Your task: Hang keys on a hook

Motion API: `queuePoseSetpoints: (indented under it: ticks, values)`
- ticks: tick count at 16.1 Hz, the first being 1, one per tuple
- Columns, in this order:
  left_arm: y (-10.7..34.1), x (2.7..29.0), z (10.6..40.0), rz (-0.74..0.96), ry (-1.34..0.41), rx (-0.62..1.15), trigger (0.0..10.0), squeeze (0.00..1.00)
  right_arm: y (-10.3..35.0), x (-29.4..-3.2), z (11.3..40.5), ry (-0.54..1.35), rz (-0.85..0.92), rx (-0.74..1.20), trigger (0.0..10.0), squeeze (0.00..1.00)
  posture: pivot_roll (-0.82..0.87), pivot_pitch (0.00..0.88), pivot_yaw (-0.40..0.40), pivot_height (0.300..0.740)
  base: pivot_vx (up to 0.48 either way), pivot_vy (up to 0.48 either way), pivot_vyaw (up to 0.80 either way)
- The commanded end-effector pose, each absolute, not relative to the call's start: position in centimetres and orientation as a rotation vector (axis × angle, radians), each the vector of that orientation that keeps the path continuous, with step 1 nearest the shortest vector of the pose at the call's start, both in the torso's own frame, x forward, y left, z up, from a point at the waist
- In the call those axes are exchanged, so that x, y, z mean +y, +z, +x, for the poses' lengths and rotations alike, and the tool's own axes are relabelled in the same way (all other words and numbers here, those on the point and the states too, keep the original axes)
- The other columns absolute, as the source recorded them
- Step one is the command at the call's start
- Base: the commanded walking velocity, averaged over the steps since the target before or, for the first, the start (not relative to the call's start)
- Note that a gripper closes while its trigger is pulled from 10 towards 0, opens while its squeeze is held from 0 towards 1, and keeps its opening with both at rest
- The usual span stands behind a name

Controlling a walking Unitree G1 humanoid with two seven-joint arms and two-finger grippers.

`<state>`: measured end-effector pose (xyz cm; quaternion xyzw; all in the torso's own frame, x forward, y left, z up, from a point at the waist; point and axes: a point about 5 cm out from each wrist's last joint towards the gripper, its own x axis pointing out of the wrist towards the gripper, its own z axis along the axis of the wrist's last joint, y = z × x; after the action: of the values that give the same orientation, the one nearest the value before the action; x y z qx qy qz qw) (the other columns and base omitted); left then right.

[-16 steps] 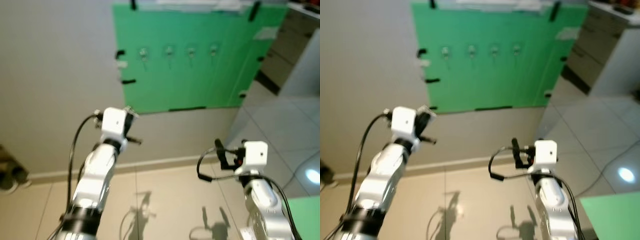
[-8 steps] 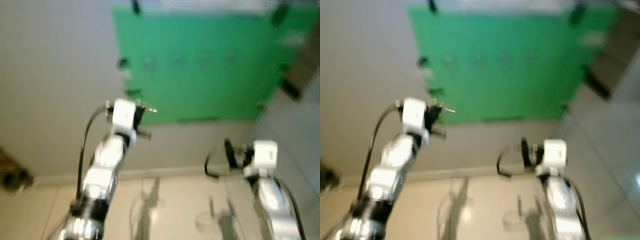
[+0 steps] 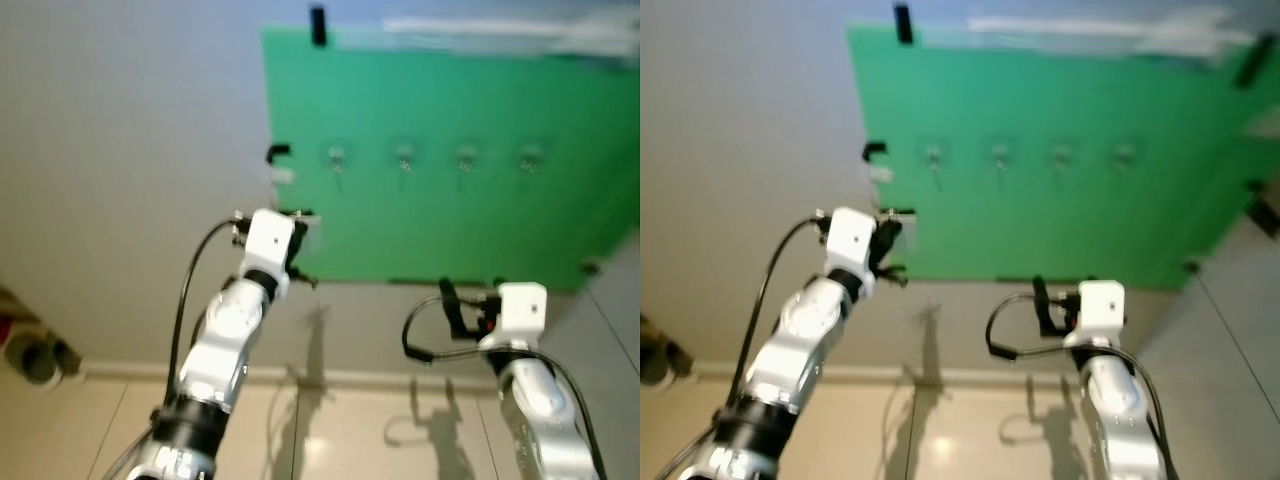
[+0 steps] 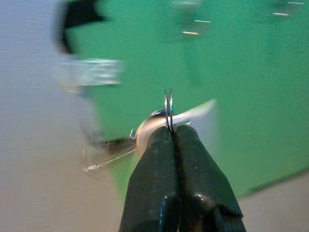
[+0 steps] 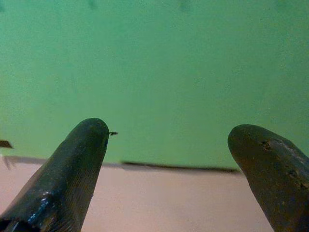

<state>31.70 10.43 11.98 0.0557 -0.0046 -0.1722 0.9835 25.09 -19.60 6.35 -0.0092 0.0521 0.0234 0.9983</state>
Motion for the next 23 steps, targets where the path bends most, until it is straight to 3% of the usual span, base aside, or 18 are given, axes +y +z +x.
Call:
queuePoseSetpoints:
  ticks: [1,8,10,12,18,23]
  values:
    - [12.1,11.8,31.7,0.120,-0.315,-0.014,10.0,0.00,6.8,-18.7,25.3,0.083,-0.016,0.086,10.0,0.00,-0.08,0.000,0.032,0.740,0.281,-0.386,0.70]
    - [11.9,11.3,31.8,0.113,-0.355,-0.005,10.0,0.00,6.5,-18.8,25.0,0.079,-0.034,0.103,10.0,0.00,-0.09,0.000,0.035,0.740,0.306,-0.366,0.69]
    - [12.0,11.3,32.0,0.114,-0.362,-0.005,10.0,0.00,6.5,-18.8,24.9,0.075,-0.025,0.106,10.0,0.00,-0.09,0.000,0.036,0.740,0.322,-0.352,0.00]
    - [12.6,10.7,31.8,-0.009,-0.435,-0.004,10.0,0.00,6.5,-18.7,24.8,0.084,-0.028,0.103,10.0,0.00,-0.09,0.000,0.037,0.740,0.399,-0.178,0.00]
    - [13.8,10.0,31.6,0.112,-0.639,0.024,10.0,0.00,6.2,-18.4,24.6,0.106,-0.031,0.116,10.0,0.00,-0.10,0.000,0.044,0.740,0.000,0.000,0.00]
    - [13.4,8.1,30.0,0.079,-0.781,0.031,10.0,0.00,6.2,-18.5,24.4,0.103,-0.036,0.113,10.0,0.00,-0.10,0.000,0.045,0.740,0.000,0.000,0.00]
